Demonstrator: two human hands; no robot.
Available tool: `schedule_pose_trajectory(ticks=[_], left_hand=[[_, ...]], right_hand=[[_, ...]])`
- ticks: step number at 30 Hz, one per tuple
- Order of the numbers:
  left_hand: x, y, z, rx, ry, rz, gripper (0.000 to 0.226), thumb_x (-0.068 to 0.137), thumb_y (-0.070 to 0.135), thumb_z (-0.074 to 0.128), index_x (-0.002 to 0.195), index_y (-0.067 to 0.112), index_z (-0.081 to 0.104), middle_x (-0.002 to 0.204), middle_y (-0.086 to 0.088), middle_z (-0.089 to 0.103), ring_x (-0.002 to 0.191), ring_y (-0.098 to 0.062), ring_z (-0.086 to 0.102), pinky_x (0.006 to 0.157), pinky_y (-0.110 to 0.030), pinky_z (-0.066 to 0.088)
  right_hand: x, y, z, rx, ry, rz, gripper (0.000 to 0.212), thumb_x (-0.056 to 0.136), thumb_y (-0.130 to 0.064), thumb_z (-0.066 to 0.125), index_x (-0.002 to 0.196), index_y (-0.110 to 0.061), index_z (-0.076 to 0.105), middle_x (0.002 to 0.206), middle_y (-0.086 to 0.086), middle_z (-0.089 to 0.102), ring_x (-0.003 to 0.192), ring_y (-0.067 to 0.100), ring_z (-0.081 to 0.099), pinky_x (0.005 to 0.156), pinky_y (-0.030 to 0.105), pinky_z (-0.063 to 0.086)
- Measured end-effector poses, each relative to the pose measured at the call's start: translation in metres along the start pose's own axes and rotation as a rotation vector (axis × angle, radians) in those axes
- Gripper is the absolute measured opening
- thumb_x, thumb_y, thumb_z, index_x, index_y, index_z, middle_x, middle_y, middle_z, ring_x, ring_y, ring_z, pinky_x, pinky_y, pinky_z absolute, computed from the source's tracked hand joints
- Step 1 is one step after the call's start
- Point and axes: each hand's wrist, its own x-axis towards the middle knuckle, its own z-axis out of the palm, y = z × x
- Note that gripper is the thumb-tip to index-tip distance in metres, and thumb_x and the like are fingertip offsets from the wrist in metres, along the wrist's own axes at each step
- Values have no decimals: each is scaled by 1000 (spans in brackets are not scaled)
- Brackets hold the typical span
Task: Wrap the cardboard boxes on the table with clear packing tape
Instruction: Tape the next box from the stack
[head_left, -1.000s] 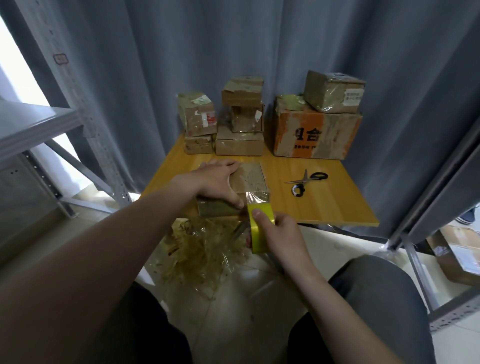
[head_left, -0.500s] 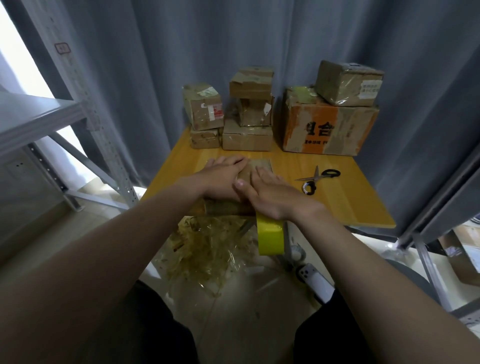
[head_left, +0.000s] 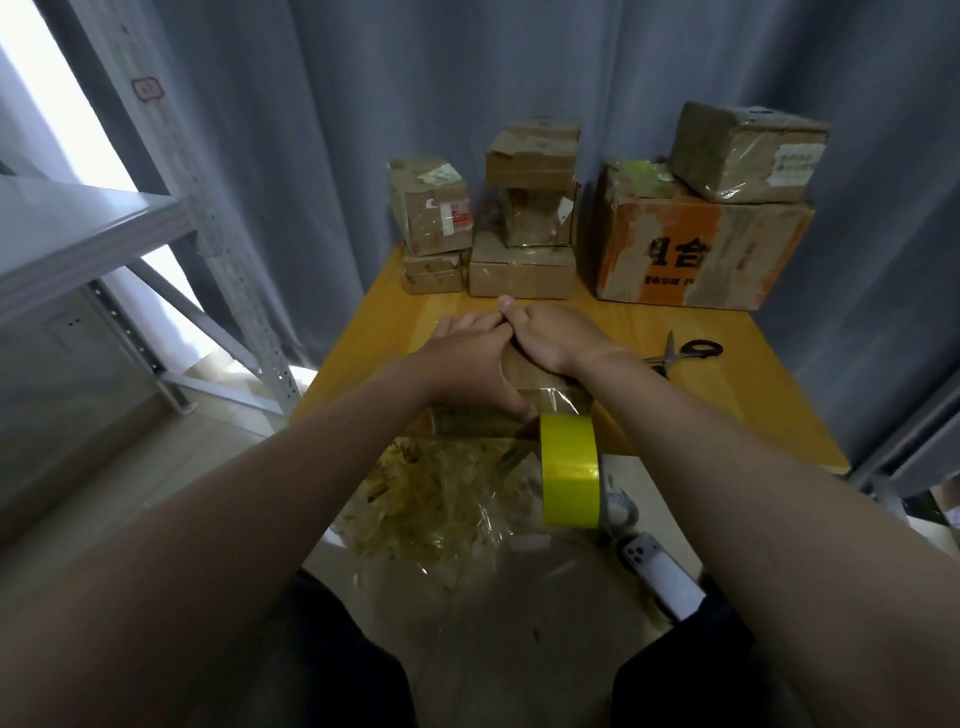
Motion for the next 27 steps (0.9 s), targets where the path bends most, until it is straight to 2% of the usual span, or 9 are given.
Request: schedule_pose_trajectory(ticks=[2,4,8,11,17,20,22,25,27], left_hand=[[0,0,1,-26,19,-7,123,68,72,79,163,21,20,167,-1,23,151,-26,19,127,-48,11],[-1,-1,3,-62,45,-9,125,64,72,81,163,23,22,165,-1,27,151,-25,20,127,-48,11],[-1,-4,4,-95,57,5,127,61,73,81,163,29,20,168,5,24,154,-24,17,126,-54,11],[-2,-2,2,-67,34,-12,124,68,70,78,165,27,14,171,6,16,155,-24,13,127,-53,8],[-3,-2,1,-66,31,-36,126,68,78,75,166,26,14,171,8,15,155,-24,14,127,-49,10],[-5,2,-5,-87,-10,-77,140,52,85,73,165,26,17,170,7,18,155,-25,17,126,-51,15],[-6,6,-12,-124,-34,-98,145,41,88,69,163,25,23,168,5,27,152,-26,25,123,-52,24],[-5,12,-25,-200,-61,-127,137,41,83,76,158,21,38,155,1,47,139,-26,46,114,-46,42],[-6,16,-39,-234,-98,-147,121,52,76,82,152,17,48,146,1,56,129,-24,55,109,-42,48]], right_hand=[[-4,1,2,-22,-6,-37,78,104,-65,6,140,-23,62,147,10,57,137,29,47,113,46,34],[-14,1,3,-60,-15,-55,77,105,-64,5,155,-22,45,163,10,39,151,29,30,124,49,18],[-49,-1,2,-30,-64,-76,78,104,-65,6,166,-18,9,174,3,-1,160,18,-6,127,45,-3],[-86,3,2,-7,-73,-116,74,105,-63,11,166,-20,5,174,-2,-2,159,13,-6,128,42,-3],[-153,19,7,349,22,-173,65,106,-51,41,163,-21,28,169,-10,20,155,1,11,125,25,9],[-174,24,18,568,126,-54,74,99,-50,61,161,-27,29,156,-15,34,144,5,33,118,29,32],[-182,24,21,665,220,113,67,93,-51,69,147,-21,44,143,-8,44,128,12,49,101,32,47],[-194,21,17,714,208,177,27,95,-49,69,92,-22,67,85,-13,68,81,5,63,62,17,44],[-204,17,10,835,217,109,33,97,-42,68,70,-22,63,54,-17,59,54,-3,55,49,11,38]])
